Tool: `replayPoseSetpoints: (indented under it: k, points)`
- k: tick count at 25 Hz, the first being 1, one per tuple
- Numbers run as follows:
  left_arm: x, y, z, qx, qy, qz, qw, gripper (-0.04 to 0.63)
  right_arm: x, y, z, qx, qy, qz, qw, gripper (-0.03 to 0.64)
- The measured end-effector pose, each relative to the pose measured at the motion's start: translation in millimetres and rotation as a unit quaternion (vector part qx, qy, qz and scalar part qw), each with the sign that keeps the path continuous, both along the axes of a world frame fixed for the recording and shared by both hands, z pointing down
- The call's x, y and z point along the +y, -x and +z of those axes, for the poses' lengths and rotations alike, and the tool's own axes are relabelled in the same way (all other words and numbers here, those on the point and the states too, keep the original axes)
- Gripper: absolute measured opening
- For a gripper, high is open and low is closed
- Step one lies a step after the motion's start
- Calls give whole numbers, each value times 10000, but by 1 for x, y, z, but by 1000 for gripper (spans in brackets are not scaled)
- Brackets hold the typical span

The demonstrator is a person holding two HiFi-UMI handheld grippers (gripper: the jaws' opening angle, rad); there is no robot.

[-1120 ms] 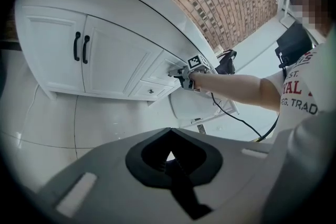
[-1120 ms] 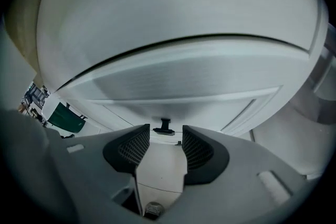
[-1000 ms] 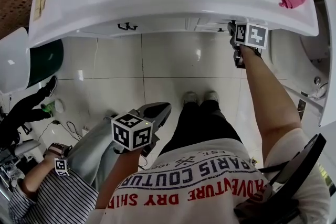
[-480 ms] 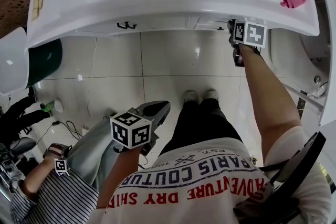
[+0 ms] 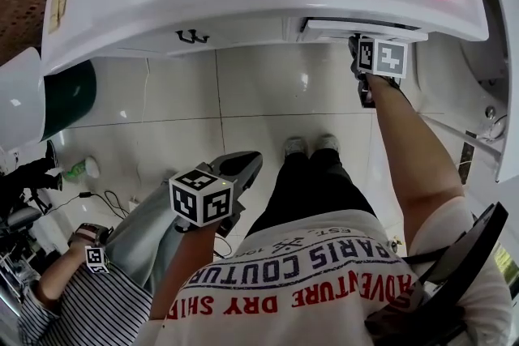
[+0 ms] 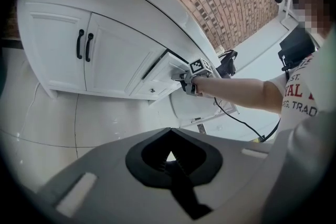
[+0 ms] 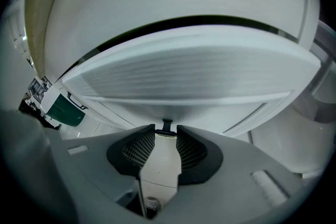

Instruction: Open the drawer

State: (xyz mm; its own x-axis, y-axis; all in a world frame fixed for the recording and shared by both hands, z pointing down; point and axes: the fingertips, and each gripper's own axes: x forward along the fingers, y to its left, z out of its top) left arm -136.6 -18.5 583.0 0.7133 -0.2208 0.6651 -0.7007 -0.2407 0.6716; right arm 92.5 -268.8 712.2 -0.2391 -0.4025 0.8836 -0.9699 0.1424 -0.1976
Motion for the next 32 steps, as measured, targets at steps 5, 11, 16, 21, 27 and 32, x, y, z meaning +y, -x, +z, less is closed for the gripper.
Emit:
replayPoseSetpoints:
  k: [5,11,16,21,27,32]
  points:
    - [3,-10,-6,36,-97,130,9999,-9,33,0,3,-35,14,70,10000,135]
    - [15,-23,-8,82,-120,253,9996,-10,67,-3,3,-26,33,26,10000,135]
    - [25,-31,-8,115,-115,345,9993,-10,91,-5,5,23,56,-50,10000,135]
    - [31,-30,-11,128,-131,356,9992,-9,114,-7,4,89,98,6,9999,135]
    - [39,-27,-11,140,-138,372,9991,-9,136,-8,5,161,178,41,9997,132]
    - [44,-25,-10,154,-121,424,9989,-9,145,-6,5,241,148,21,9996,130]
